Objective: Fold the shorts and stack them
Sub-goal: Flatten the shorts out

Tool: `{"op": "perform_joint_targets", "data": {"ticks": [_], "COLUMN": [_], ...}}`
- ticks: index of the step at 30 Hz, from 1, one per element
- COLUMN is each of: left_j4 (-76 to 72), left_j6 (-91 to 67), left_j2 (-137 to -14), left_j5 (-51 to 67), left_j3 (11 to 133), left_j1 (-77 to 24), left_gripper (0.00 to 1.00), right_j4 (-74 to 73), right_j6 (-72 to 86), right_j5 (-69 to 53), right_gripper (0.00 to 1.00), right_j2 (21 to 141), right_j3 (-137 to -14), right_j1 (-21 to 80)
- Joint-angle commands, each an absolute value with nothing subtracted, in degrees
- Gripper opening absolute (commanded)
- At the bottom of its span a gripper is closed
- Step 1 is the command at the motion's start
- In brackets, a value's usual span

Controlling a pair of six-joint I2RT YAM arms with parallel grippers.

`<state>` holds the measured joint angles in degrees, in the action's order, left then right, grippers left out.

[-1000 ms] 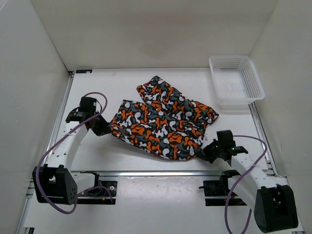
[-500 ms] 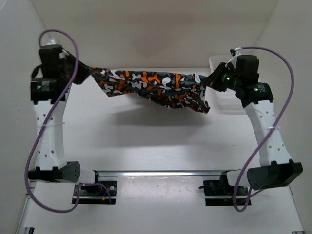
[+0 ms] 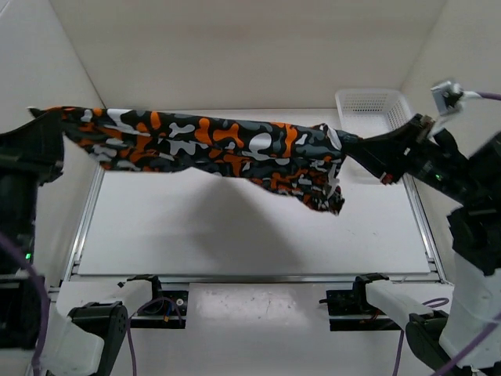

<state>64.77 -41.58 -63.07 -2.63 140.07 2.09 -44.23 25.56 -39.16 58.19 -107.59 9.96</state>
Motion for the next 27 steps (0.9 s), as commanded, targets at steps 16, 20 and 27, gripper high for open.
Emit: {"op": "perform_joint_targets", "data": {"ticks": [16,20,27], "left_j4": [63.99,59.86,58.01], "left_j6": [-35.60,-33.58,-30.68], "left_j2": [-70.73,-76.61,-96.72], "left_j5": [-8.00,-6.33,-4.48], "left_j3": [133.46,124.13,125.06], "left_j1": [2.46,2.46,3.60], "left_gripper": [0.10,0.10,0.10], "right_j4": [-44.65,-41.15,-32.09], "right_j6": [23.91,21.54,21.01], "right_j5": [-30.43,-21.91,-16.62], "right_gripper": [0.00,0.00,0.00], "right_j2": [55.63,58.53,76.77], "right_j3": [-96.00,-85.10,-75.94], "right_j1": [10.20,10.20,10.20]}}
